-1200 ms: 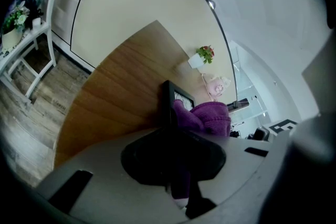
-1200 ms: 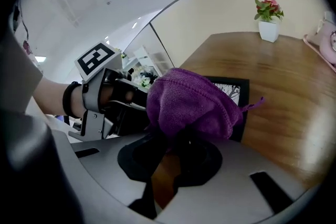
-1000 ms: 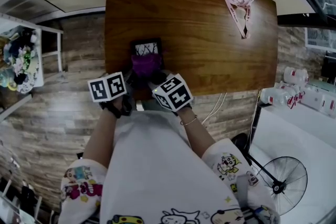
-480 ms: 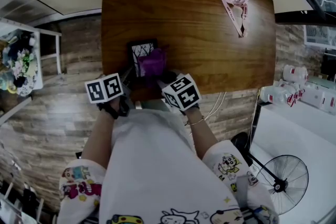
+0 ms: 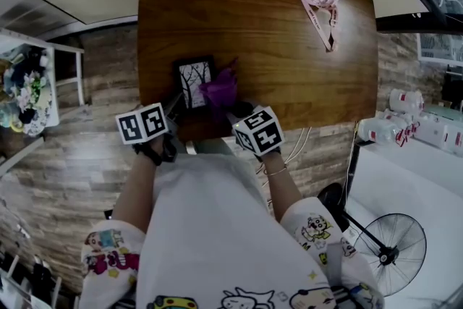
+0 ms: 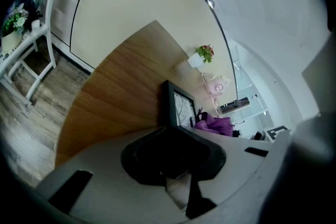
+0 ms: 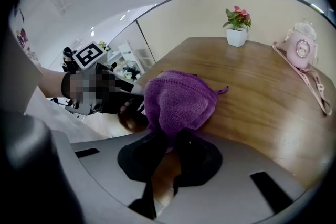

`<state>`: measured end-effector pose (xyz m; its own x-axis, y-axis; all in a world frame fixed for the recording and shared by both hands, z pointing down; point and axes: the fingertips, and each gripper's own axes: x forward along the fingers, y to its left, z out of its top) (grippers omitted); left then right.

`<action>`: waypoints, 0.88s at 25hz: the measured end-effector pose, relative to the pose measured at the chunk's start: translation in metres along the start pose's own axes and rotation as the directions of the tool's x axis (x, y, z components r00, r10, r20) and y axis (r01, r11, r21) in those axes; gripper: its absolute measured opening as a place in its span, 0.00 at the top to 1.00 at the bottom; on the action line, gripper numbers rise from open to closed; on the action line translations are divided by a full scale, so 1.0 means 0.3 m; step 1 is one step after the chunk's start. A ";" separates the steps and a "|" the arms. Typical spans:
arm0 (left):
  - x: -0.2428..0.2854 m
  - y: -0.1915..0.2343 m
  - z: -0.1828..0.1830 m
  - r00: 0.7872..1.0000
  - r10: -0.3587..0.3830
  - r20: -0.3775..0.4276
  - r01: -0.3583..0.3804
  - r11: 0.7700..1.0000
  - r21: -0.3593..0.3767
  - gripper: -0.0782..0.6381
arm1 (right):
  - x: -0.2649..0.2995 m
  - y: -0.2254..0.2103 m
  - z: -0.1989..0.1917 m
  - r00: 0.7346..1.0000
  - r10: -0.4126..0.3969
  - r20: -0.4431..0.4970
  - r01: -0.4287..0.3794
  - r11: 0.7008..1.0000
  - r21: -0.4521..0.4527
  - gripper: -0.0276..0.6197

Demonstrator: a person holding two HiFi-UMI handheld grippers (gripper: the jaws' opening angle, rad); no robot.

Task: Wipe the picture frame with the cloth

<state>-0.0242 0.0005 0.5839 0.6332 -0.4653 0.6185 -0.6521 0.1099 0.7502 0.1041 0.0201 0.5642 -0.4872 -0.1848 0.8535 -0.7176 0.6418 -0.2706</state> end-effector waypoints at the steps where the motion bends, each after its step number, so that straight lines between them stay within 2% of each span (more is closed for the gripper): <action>1: 0.001 0.000 0.000 1.000 0.000 0.000 0.000 1.000 0.000 0.82 | -0.003 -0.005 -0.003 1.000 -0.004 -0.001 0.004 1.000 0.003 0.88; 9: -0.002 -0.003 0.000 1.000 -0.003 0.000 0.003 1.000 0.006 0.81 | -0.047 -0.050 -0.016 0.999 -0.049 0.003 0.049 0.998 0.039 0.88; 16: -0.002 0.001 -0.002 1.000 0.003 0.000 -0.003 1.000 0.014 0.81 | -0.116 -0.081 0.019 0.995 -0.088 0.054 0.085 0.995 0.054 0.88; 20: -0.032 0.002 0.009 1.000 0.026 0.014 -0.026 0.998 0.050 0.81 | -0.173 -0.091 0.066 0.988 -0.103 0.115 0.095 0.993 0.073 0.88; 22: -0.057 -0.008 0.026 0.999 0.027 0.034 -0.030 0.995 0.090 0.81 | -0.200 -0.096 0.094 0.983 -0.117 0.143 0.109 0.992 0.064 0.88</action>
<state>-0.0366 0.0013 0.5698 0.6012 -0.4914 0.6301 -0.7055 0.0439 0.7074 0.1400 -0.0083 0.5080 -0.4658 -0.3635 0.8068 -0.7967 0.5691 -0.2036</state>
